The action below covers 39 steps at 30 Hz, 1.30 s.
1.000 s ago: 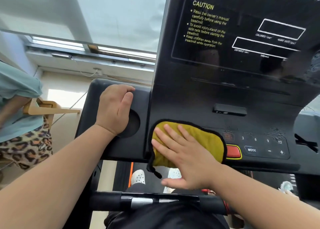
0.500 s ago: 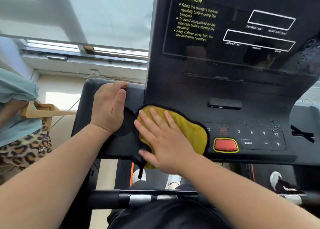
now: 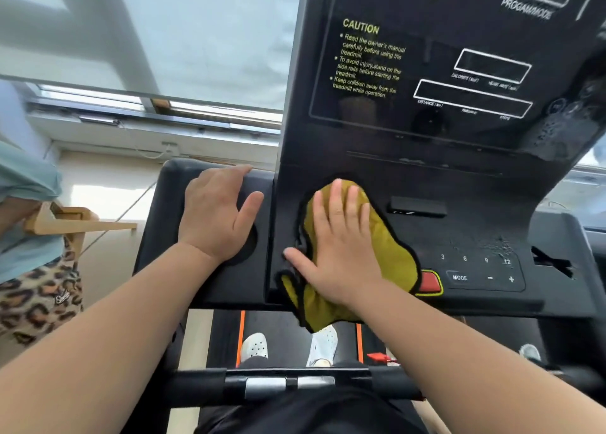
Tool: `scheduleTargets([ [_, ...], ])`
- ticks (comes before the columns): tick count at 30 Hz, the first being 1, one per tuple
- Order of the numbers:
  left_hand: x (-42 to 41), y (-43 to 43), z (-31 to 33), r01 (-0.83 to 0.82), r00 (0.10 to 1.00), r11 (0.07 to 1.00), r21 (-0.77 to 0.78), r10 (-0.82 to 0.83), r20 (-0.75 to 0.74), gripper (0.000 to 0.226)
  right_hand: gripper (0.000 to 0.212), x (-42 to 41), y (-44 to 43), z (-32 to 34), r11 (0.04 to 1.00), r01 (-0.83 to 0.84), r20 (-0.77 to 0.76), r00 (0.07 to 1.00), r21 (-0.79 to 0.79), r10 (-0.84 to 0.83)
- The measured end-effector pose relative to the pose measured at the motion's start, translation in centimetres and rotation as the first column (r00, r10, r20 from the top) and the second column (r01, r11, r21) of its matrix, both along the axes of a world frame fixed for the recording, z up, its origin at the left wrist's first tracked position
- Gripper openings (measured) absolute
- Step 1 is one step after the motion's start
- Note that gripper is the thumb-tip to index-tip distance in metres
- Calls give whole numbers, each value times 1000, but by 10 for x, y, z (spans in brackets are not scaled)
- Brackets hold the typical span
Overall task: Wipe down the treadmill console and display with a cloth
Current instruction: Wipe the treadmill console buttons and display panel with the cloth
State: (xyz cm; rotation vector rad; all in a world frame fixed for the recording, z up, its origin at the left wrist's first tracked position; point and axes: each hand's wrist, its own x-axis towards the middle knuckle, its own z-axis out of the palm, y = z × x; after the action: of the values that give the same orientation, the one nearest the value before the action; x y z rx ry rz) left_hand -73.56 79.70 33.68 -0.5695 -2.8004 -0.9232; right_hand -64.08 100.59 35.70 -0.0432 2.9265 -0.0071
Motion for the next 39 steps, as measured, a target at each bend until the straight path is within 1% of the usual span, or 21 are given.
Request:
scheduleTargets([
  [4, -2, 0, -4, 19, 1000, 998, -60, -19, 4, 64, 91, 14, -28, -2, 968, -236, 17, 971, -90, 239],
  [6, -1, 0, -3, 28, 1000, 997, -71, -29, -5, 64, 89, 32, -23, -5, 946, -303, 0, 952, -119, 305],
  [8, 1, 0, -1, 24, 999, 997, -73, -25, -21, 62, 89, 50, -8, -10, 943, -316, -1, 948, -105, 317],
  [10, 1, 0, 1, 10, 1000, 997, -70, -12, -29, 60, 91, 63, 15, -12, 967, -244, 12, 969, -79, 245],
  [12, 2, 1, 2, 15, 999, 997, -70, -18, -45, 58, 97, 68, 40, -8, 994, -90, 46, 995, -54, 93],
  [14, 4, 0, 2, 31, 997, 997, -72, -36, -74, 56, 107, 60, 51, 0, 996, 78, 87, 993, -49, -74],
  [16, 6, 1, 3, 41, 994, 997, -66, -48, -103, 54, 116, 46, 42, 4, 979, 201, 97, 976, -32, -197],
  [18, 8, 2, 5, 44, 991, 997, -61, -51, -122, 53, 116, 30, 19, 3, 965, 261, 64, 964, -17, -259],
  [19, 9, 2, 6, 43, 991, 997, -62, -50, -128, 52, 112, 25, 7, 2, 972, 232, 42, 972, -18, -231],
  [20, 10, 2, 6, 42, 990, 997, -64, -50, -135, 52, 106, 21, -4, 1, 987, 160, 27, 987, -25, -160],
  [22, 10, 1, 7, 48, 988, 996, -70, -58, -144, 52, 96, 21, -19, -2, 997, -40, 21, 999, -62, 42],
  [24, 13, 1, 9, 52, 987, 997, -64, -61, -150, 52, 91, 30, -23, -3, 977, -189, 17, 981, -101, 192],
  [25, 16, 2, 11, 53, 985, 997, -56, -61, -159, 52, 90, 36, -21, -4, 967, -227, 10, 973, -116, 230],
  [27, 26, 10, 16, 71, 978, 996, -46, -79, -193, 50, 91, 50, -9, -5, 962, -239, -2, 970, -132, 241],
  [29, 40, 22, 21, 99, 974, 993, -60, -109, -199, 49, 94, 66, 7, -7, 979, -168, 1, 986, -112, 169],
  [32, 56, 42, 24, 88, 983, 994, -61, -97, -155, 51, 99, 92, 36, -8, 998, 45, -12, 999, -54, -46],
  [35, 67, 60, 22, 90, 982, 993, -72, -101, -162, 49, 104, 110, 69, -10, 972, 232, -3, 973, -23, -232],
  [39, 79, 82, 19, 84, 982, 991, -103, -100, -163, 47, 112, 110, 104, -9, 912, 408, -11, 912, -47, -409],
])
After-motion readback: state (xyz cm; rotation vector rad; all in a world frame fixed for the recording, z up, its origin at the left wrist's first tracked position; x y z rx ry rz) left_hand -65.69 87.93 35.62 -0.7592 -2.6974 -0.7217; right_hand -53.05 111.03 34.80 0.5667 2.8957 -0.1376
